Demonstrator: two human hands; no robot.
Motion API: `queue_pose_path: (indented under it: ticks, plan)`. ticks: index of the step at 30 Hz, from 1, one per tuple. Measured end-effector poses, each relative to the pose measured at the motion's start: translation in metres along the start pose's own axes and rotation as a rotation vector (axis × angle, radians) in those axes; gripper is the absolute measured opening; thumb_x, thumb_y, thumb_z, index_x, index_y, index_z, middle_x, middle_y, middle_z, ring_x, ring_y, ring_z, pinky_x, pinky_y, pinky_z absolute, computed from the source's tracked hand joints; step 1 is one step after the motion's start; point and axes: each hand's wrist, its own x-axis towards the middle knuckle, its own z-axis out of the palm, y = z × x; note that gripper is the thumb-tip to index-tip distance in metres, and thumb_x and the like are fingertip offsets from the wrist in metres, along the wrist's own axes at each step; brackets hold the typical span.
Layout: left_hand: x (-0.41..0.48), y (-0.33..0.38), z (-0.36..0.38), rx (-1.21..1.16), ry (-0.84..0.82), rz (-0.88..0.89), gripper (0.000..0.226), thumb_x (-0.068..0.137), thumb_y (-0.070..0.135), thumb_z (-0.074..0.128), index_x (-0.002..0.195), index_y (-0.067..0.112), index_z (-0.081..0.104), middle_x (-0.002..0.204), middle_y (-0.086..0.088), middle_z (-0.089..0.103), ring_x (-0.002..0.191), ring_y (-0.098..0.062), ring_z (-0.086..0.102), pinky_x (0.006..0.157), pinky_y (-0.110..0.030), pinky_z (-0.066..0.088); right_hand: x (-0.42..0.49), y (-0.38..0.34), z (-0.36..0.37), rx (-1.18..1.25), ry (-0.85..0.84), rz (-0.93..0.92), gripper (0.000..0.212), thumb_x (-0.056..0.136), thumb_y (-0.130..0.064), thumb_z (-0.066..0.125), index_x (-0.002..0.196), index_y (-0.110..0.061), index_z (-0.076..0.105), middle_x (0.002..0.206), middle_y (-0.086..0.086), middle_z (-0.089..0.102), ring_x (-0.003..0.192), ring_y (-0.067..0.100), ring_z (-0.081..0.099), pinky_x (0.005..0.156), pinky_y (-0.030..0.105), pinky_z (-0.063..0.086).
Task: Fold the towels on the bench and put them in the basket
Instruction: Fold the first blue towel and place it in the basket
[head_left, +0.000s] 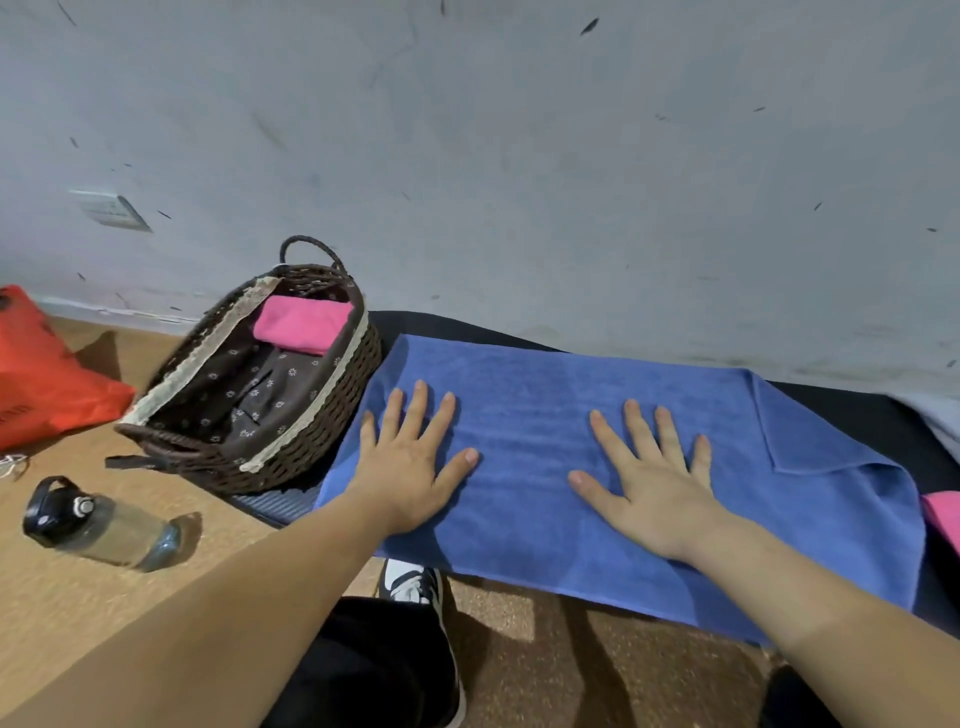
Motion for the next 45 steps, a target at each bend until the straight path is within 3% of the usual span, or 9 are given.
queue_pose_path:
  ticks: [6, 11, 14, 20, 25, 29, 32, 39, 45]
  plan:
    - [0.009, 0.059, -0.014, -0.038, -0.02, 0.191, 0.083, 0.092, 0.075, 0.006, 0.164, 0.034, 0.003, 0.171, 0.004, -0.013, 0.157, -0.022, -0.017, 0.126, -0.054, -0.007, -0.028, 0.038, -0.021, 0.14, 0.171, -0.091, 0.077, 0.092, -0.07, 0.043, 0.157, -0.029, 0.035, 0.168, 0.005, 0.023, 0.157, 0.026, 0.013, 0.127, 0.047, 0.013]
    - [0.014, 0.146, -0.012, -0.027, -0.041, 0.363, 0.067, 0.105, 0.058, 0.03, 0.163, 0.029, 0.015, 0.172, 0.0, -0.005, 0.158, -0.026, -0.009, 0.127, -0.051, -0.001, -0.06, 0.099, -0.042, 0.315, 0.408, 0.03, 0.034, 0.093, -0.047, 0.065, 0.114, -0.02, 0.069, 0.107, -0.001, 0.061, 0.104, 0.02, 0.062, 0.09, 0.039, 0.052]
    - [0.019, 0.204, -0.012, -0.002, -0.033, 0.52, 0.061, 0.103, 0.052, 0.043, 0.157, 0.023, 0.035, 0.171, -0.007, 0.011, 0.158, -0.03, 0.006, 0.126, -0.051, 0.011, -0.08, 0.141, -0.054, 0.339, 0.457, 0.214, 0.019, 0.09, -0.042, 0.07, 0.089, -0.024, 0.062, 0.089, -0.004, 0.06, 0.082, 0.017, 0.061, 0.072, 0.038, 0.052]
    - [0.037, 0.312, -0.009, -0.14, -0.083, 0.639, 0.042, 0.101, 0.035, 0.056, 0.138, 0.016, 0.055, 0.163, -0.004, 0.034, 0.146, -0.023, 0.036, 0.109, -0.042, 0.043, -0.11, 0.202, -0.049, 0.512, 0.177, 0.513, 0.032, 0.093, -0.04, 0.063, 0.083, -0.013, 0.05, 0.076, 0.014, 0.07, 0.065, 0.038, 0.07, 0.06, 0.049, 0.061]
    - [0.059, 0.349, 0.003, -0.1, -0.032, 0.565, 0.016, 0.095, 0.033, 0.054, 0.085, 0.022, 0.048, 0.091, 0.01, 0.05, 0.088, -0.023, 0.056, 0.068, -0.041, 0.051, -0.113, 0.217, -0.046, 0.29, 0.277, 0.524, 0.041, 0.086, -0.061, 0.061, 0.082, -0.02, 0.054, 0.082, -0.004, 0.062, 0.078, 0.018, 0.059, 0.065, 0.034, 0.05]
    - [0.067, 0.346, 0.004, -0.144, 0.004, 0.535, 0.016, 0.092, 0.017, 0.044, 0.079, 0.025, 0.049, 0.078, 0.012, 0.054, 0.077, -0.023, 0.057, 0.07, -0.046, 0.054, -0.107, 0.2, -0.038, 0.369, 0.185, 0.401, 0.037, 0.088, -0.049, 0.067, 0.075, -0.017, 0.052, 0.077, 0.001, 0.059, 0.071, 0.023, 0.059, 0.056, 0.036, 0.043]
    - [0.072, 0.346, -0.008, -0.215, 0.015, 0.499, 0.022, 0.091, 0.014, 0.043, 0.085, 0.025, 0.061, 0.083, 0.008, 0.067, 0.079, -0.021, 0.062, 0.073, -0.045, 0.055, -0.1, 0.189, -0.038, 0.479, 0.201, 0.316, 0.023, 0.085, -0.026, 0.067, 0.071, -0.016, 0.051, 0.072, 0.004, 0.06, 0.07, 0.027, 0.062, 0.059, 0.037, 0.047]
    - [0.105, 0.375, -0.065, -0.3, 0.223, 0.407, 0.029, 0.093, 0.016, 0.048, 0.106, 0.029, 0.071, 0.108, 0.008, 0.072, 0.103, -0.02, 0.063, 0.086, -0.038, 0.054, -0.111, 0.187, -0.05, 1.455, 0.3, 0.242, 0.038, 0.071, -0.017, 0.074, 0.062, -0.025, 0.038, 0.067, 0.006, 0.03, 0.065, 0.02, 0.027, 0.059, 0.038, 0.015]
    - [0.109, 0.406, -0.055, -0.49, 0.091, 0.449, 0.053, 0.095, 0.014, 0.06, 0.147, 0.02, 0.05, 0.148, 0.001, 0.049, 0.118, -0.02, 0.061, 0.106, -0.032, 0.046, -0.121, 0.219, -0.05, 0.851, 0.36, 0.399, 0.031, 0.08, -0.024, 0.076, 0.087, -0.018, 0.047, 0.07, -0.001, 0.057, 0.054, 0.017, 0.053, 0.053, 0.034, 0.049]
